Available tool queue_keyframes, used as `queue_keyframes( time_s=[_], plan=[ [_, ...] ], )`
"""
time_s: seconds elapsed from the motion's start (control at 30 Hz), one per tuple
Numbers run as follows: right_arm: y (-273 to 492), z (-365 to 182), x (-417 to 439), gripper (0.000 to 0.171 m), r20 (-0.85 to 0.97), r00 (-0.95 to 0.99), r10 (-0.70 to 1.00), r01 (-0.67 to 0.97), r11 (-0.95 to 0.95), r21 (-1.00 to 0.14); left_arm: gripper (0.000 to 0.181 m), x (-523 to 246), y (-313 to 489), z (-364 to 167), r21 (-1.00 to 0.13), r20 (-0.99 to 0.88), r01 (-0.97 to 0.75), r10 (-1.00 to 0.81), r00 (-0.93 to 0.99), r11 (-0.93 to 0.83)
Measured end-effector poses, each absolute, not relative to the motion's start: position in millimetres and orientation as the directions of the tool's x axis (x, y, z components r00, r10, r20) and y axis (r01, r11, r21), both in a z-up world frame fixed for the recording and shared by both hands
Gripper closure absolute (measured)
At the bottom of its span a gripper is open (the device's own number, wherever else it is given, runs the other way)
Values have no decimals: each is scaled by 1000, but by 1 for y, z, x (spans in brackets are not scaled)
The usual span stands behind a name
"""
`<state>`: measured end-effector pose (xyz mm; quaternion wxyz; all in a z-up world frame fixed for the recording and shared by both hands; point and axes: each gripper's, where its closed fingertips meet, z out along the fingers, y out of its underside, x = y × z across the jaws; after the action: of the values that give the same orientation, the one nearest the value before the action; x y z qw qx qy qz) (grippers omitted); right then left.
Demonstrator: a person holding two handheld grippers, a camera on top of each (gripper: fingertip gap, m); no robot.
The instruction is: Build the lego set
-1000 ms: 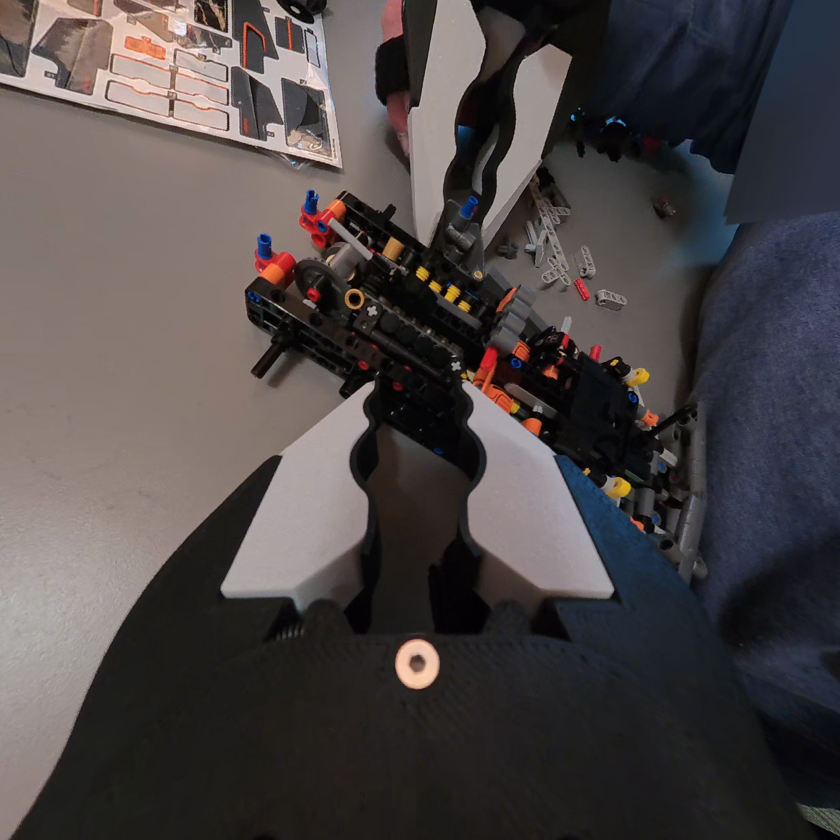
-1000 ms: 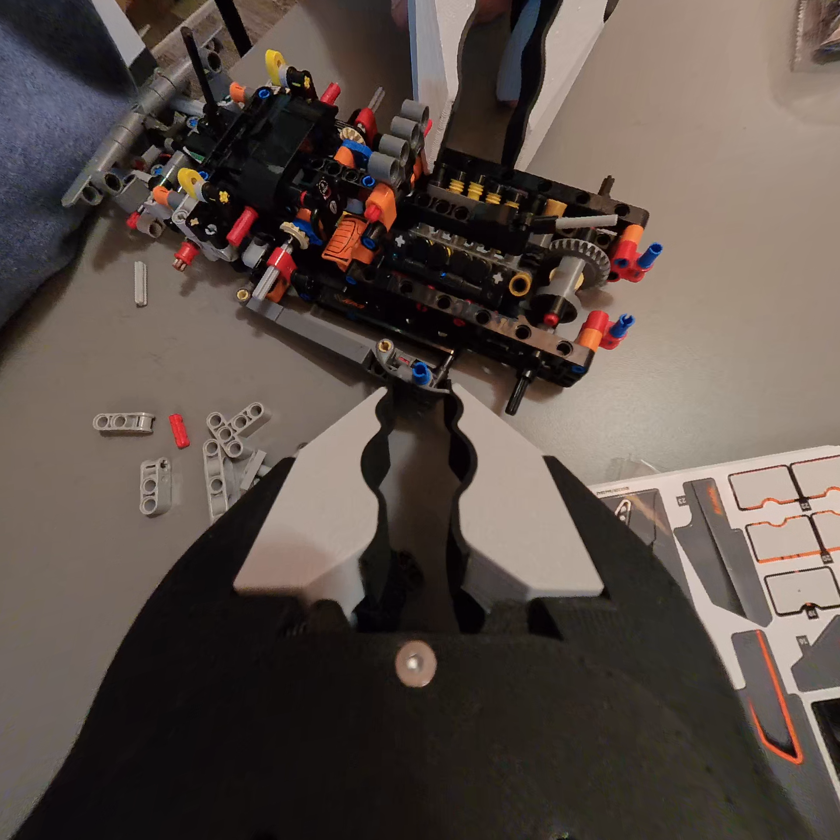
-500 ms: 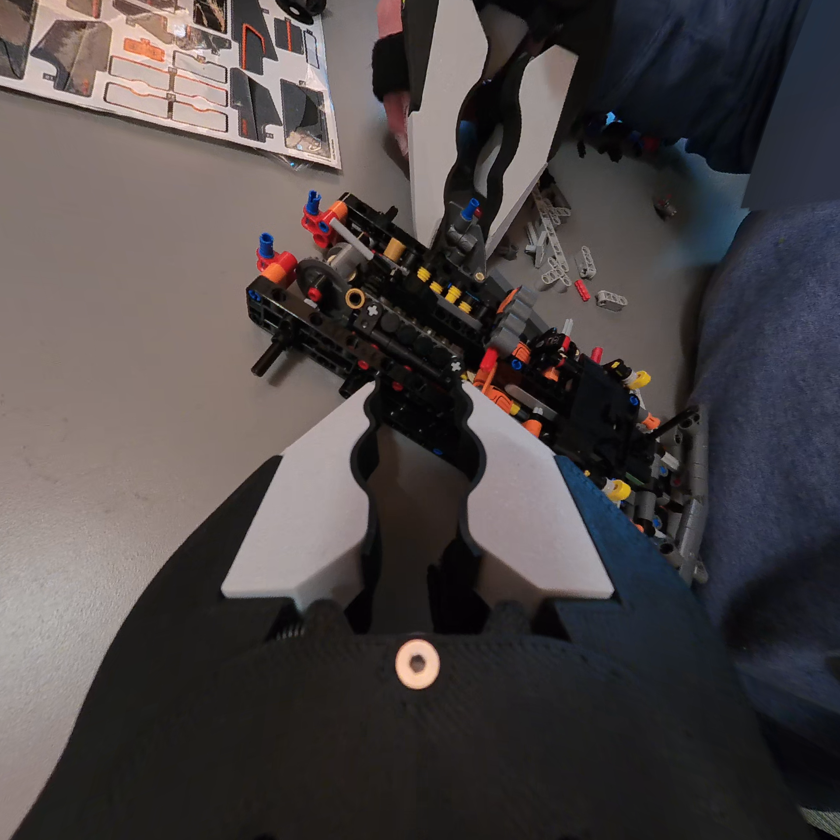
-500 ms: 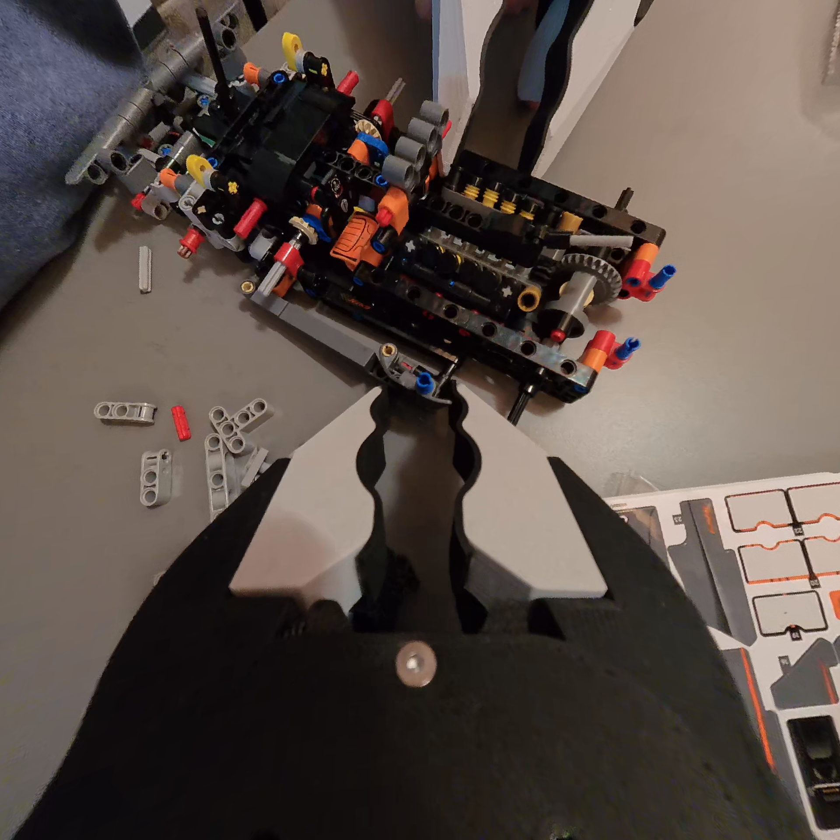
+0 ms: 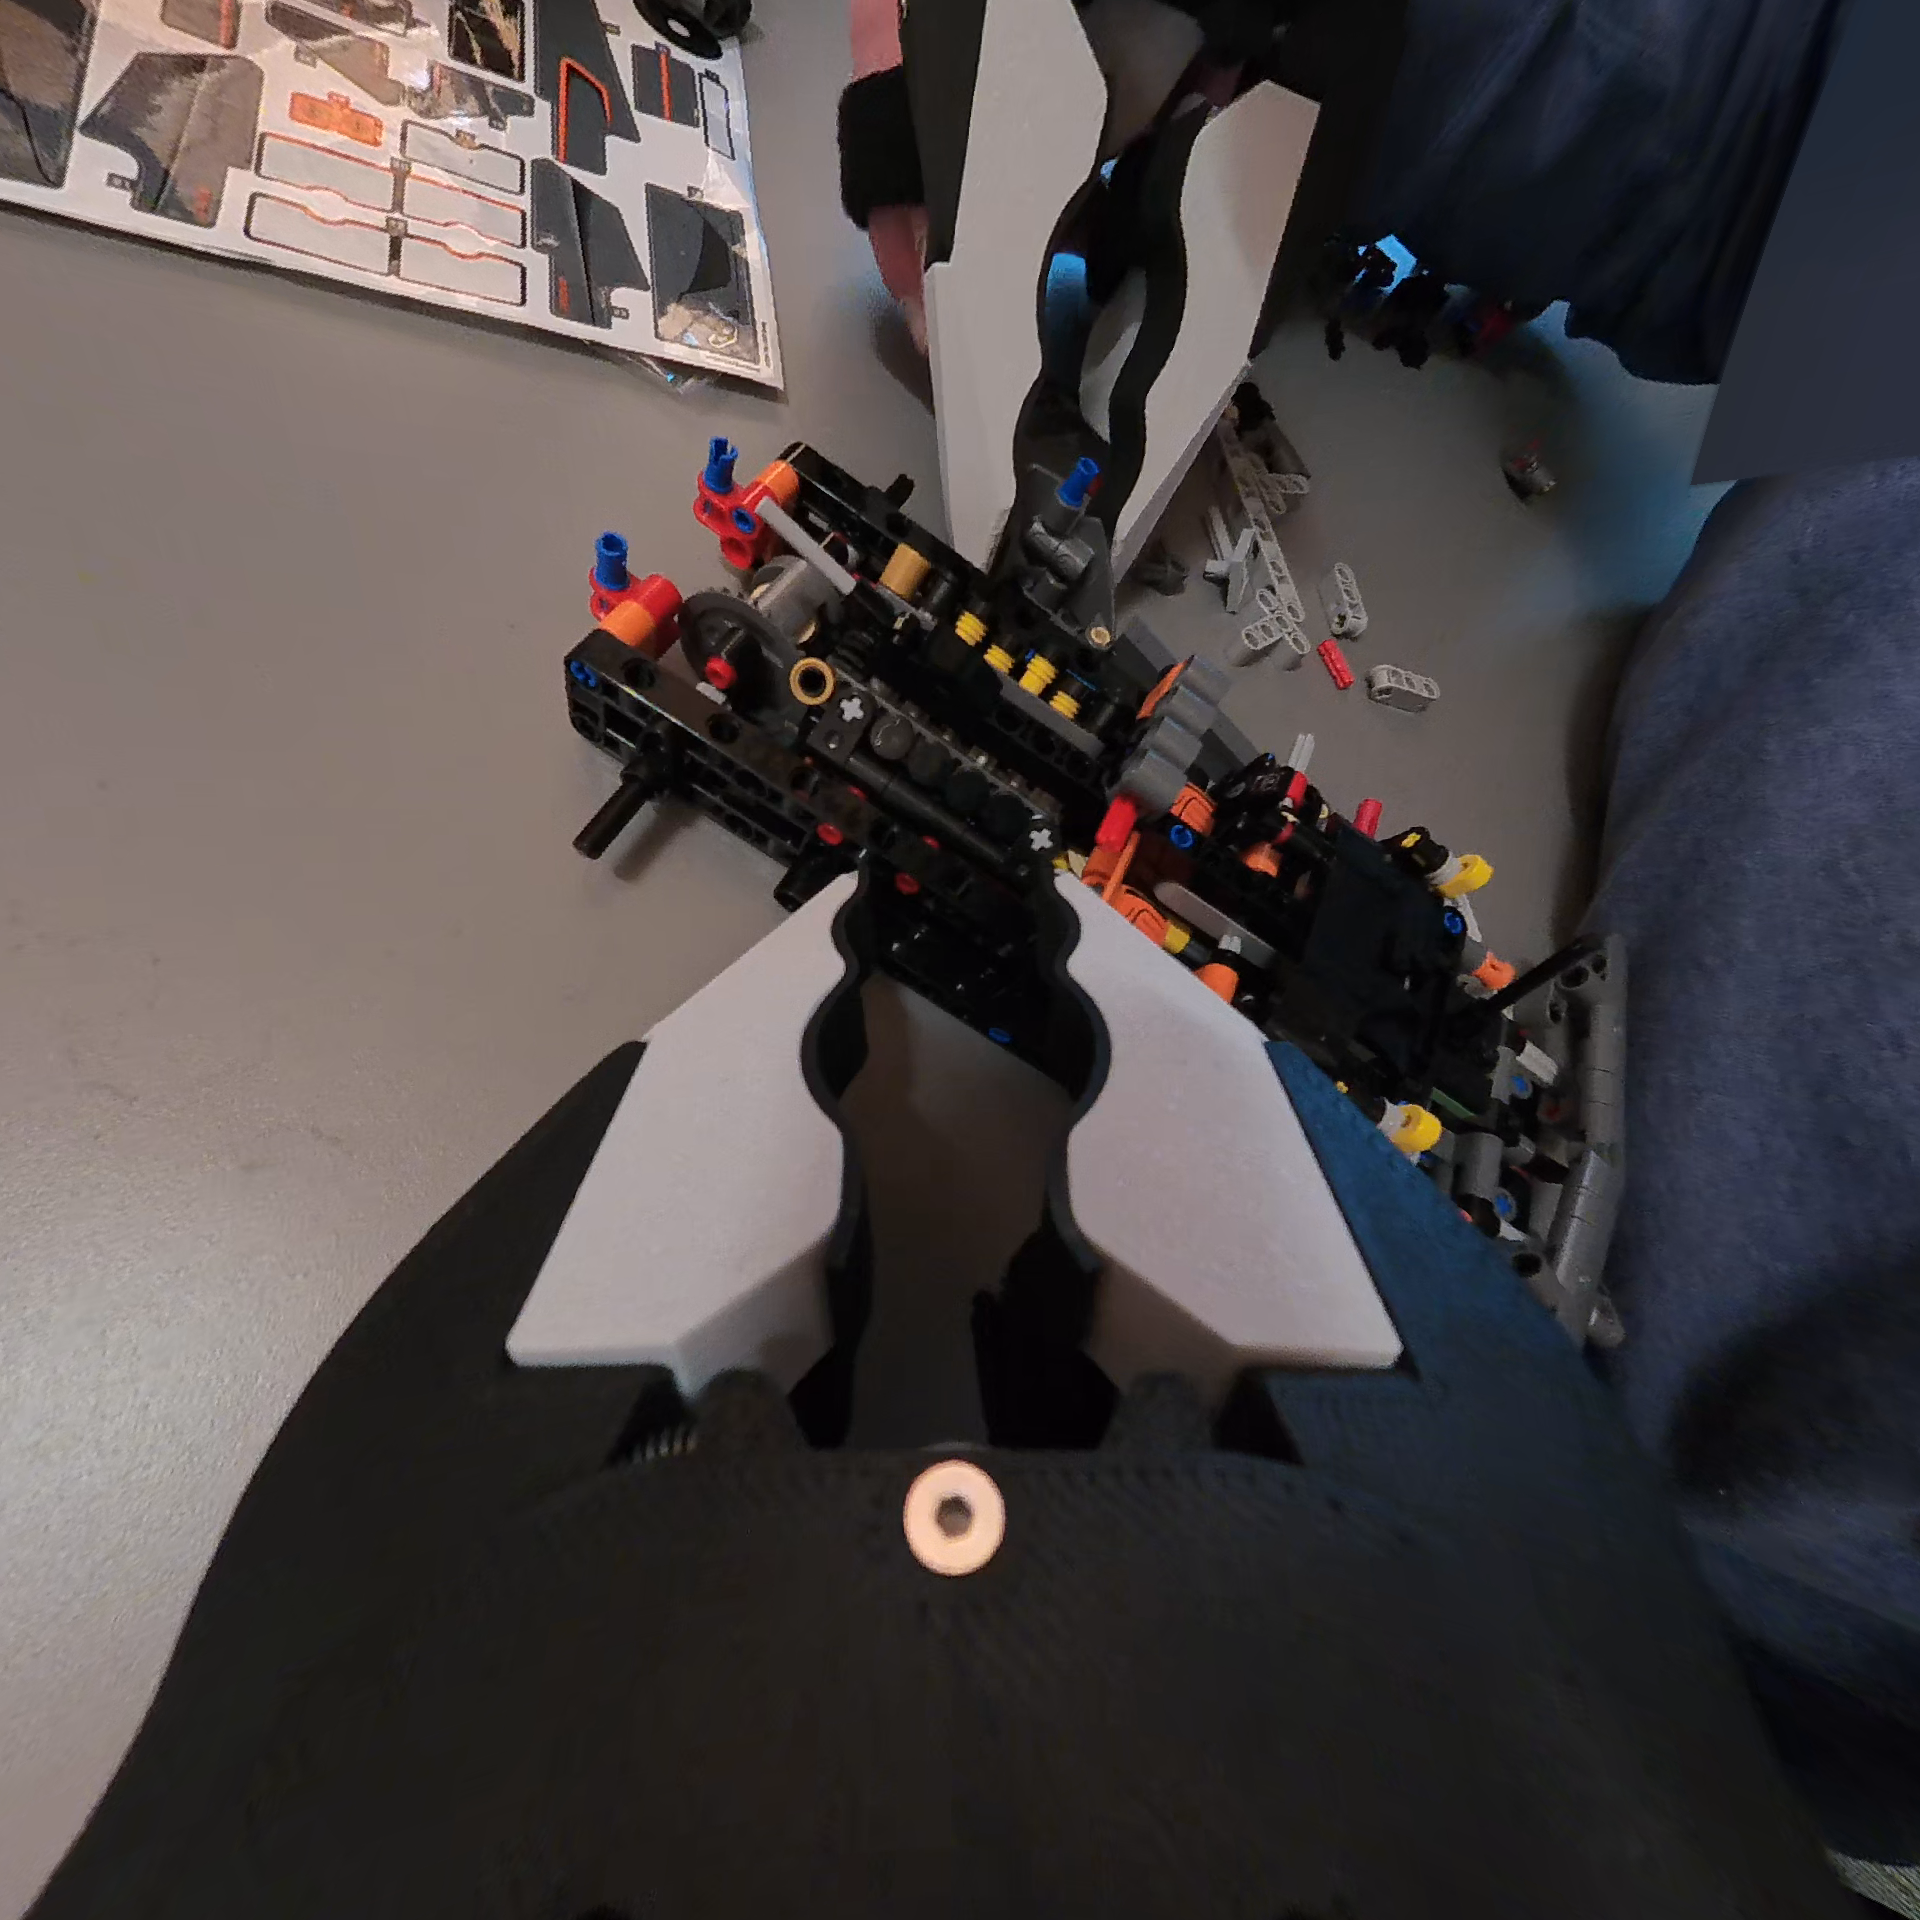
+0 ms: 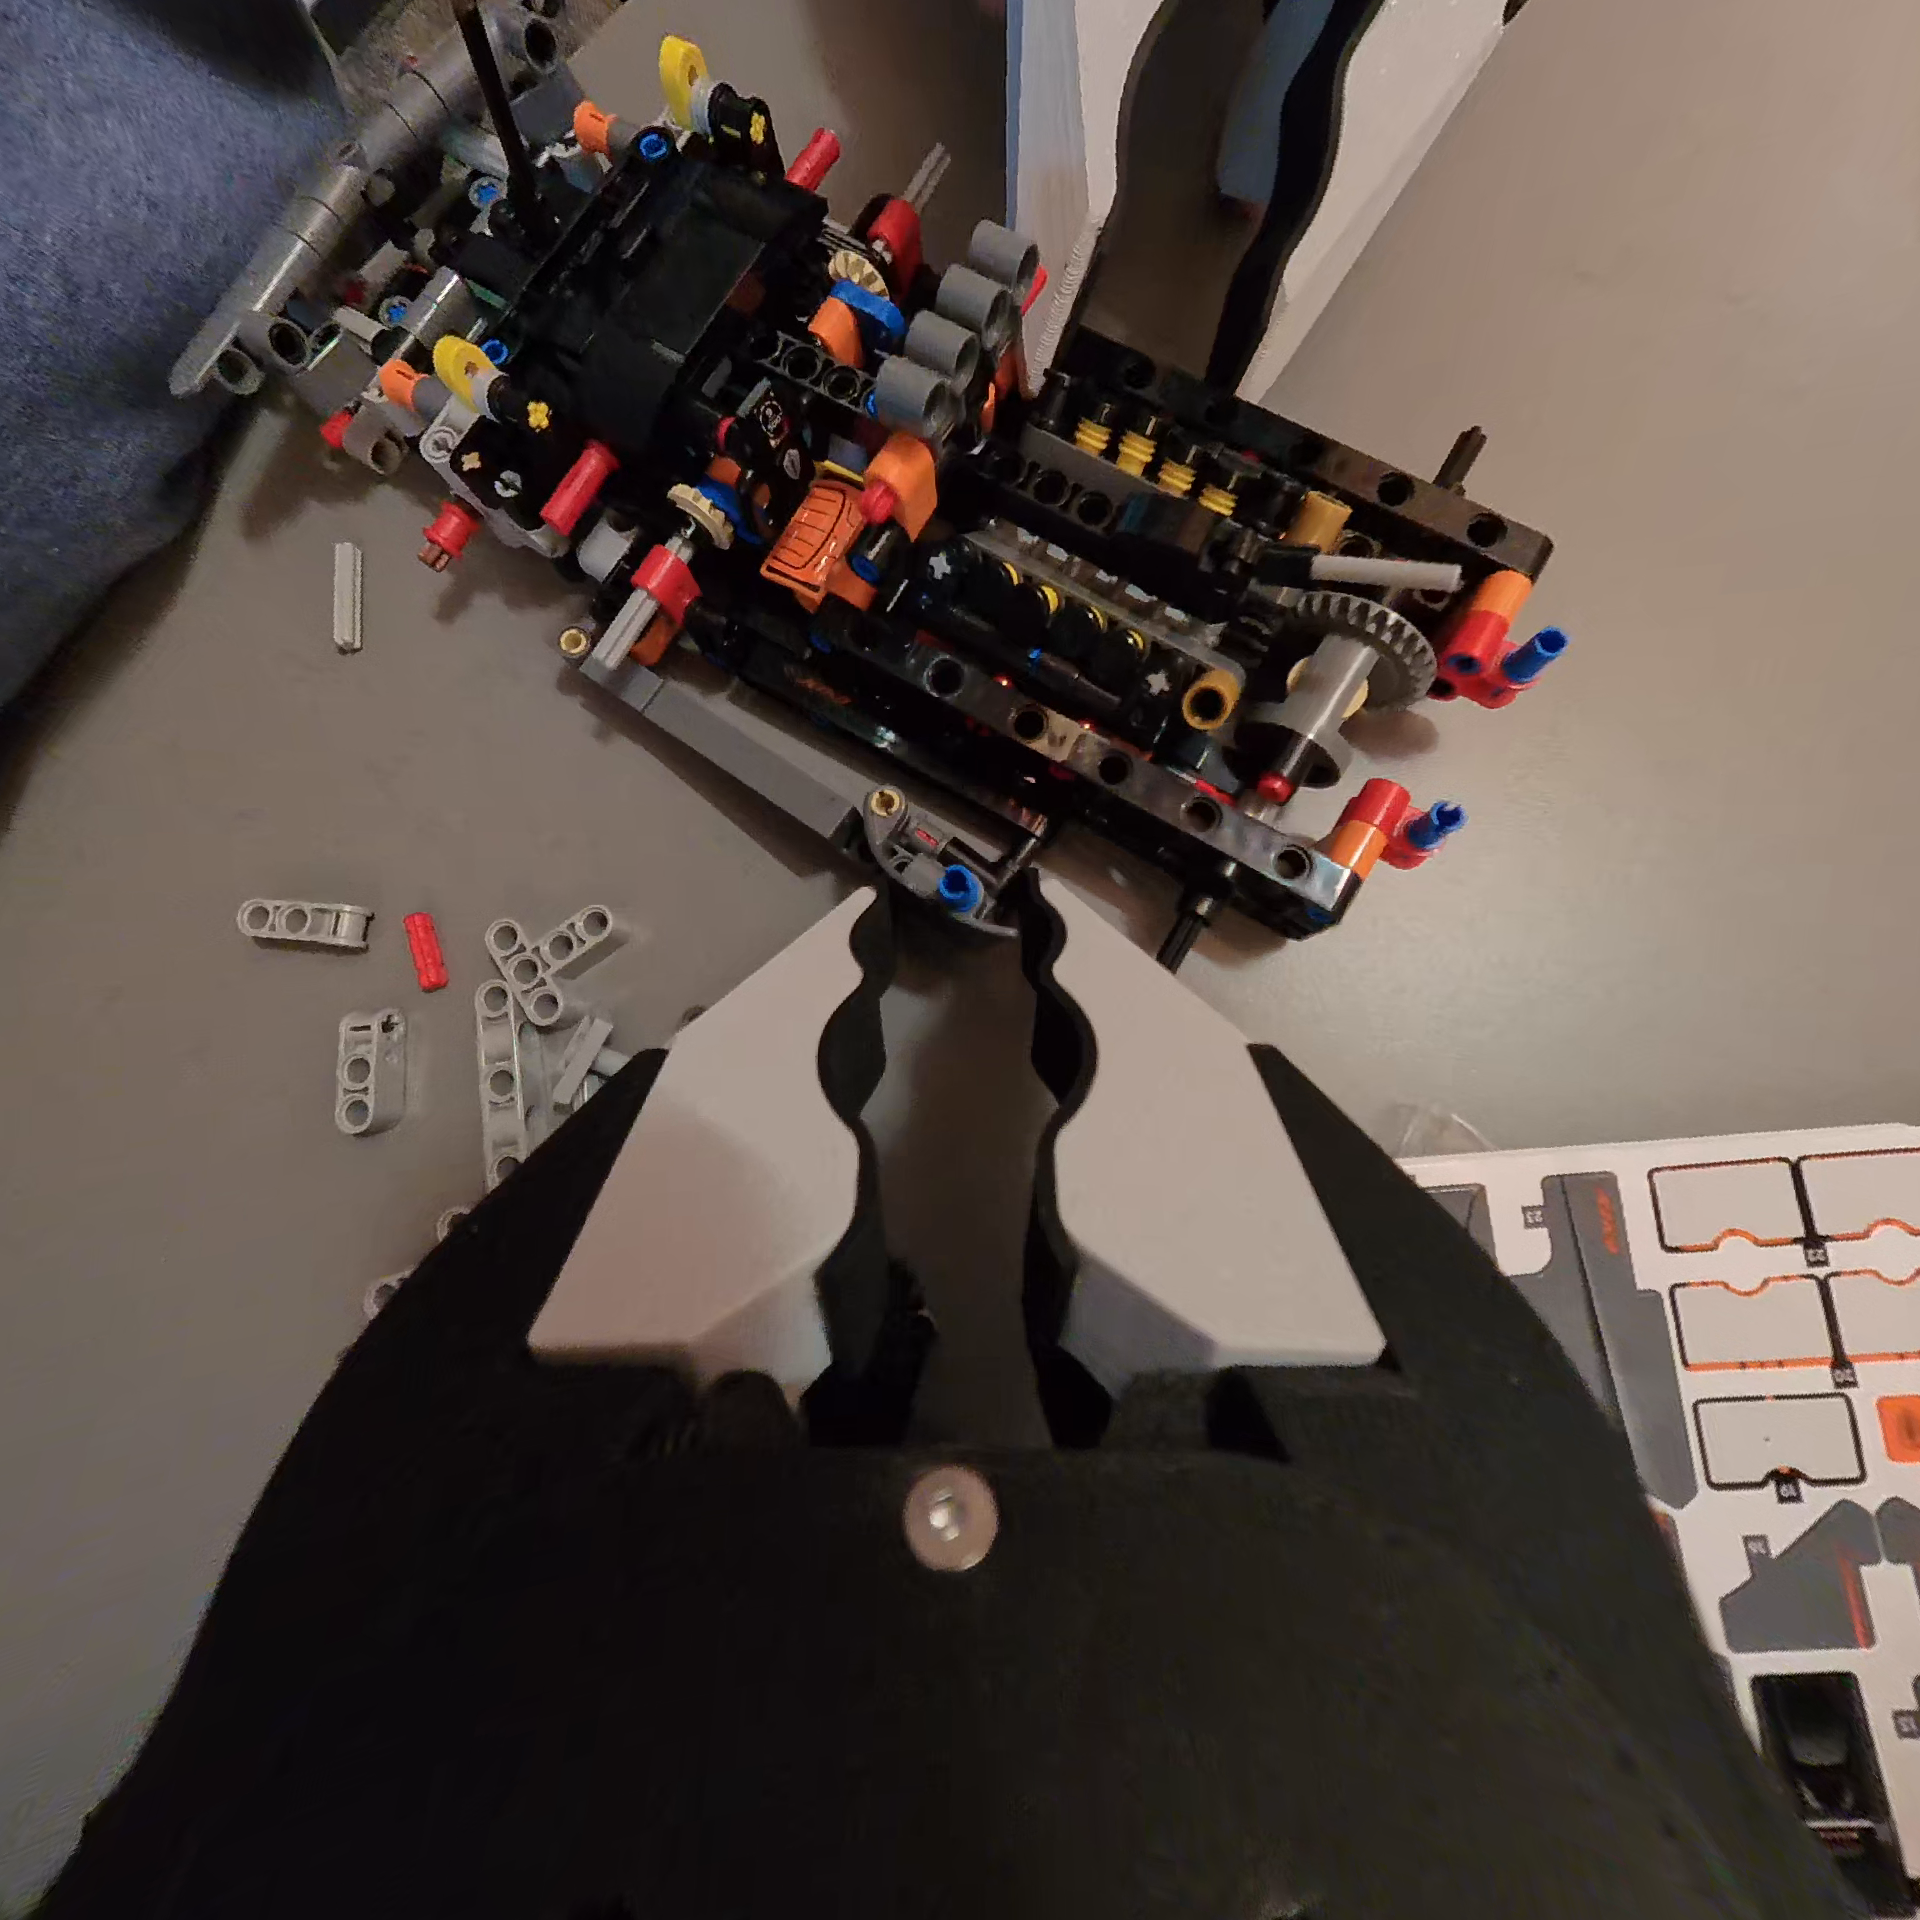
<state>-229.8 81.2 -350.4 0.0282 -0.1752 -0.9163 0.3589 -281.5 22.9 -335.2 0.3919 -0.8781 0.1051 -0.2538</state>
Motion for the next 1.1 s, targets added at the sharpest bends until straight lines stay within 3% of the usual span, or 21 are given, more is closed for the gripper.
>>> queue_keyframes(
  time_s=[0.03,0.53,0.67,0.8,1.1],
  plan=[
    [81,-350,-230,151,-75,-937,341,300,676,-673,153,-281,23,-335,-742,362,13,-383,850,-671],
    [79,-351,-230,153,-83,-934,348,302,645,-702,156,-279,25,-336,-742,359,5,-392,847,-670],
    [83,-346,-228,140,-63,-923,380,312,641,-701,158,-281,28,-336,-740,362,21,-371,855,-673],
    [97,-337,-227,131,-59,-899,434,351,632,-691,156,-282,29,-335,-745,354,24,-366,861,-666],
    [100,-332,-205,131,-86,-790,607,525,597,-607,153,-287,21,-318,-794,395,124,-350,849,-596]
  ],
)
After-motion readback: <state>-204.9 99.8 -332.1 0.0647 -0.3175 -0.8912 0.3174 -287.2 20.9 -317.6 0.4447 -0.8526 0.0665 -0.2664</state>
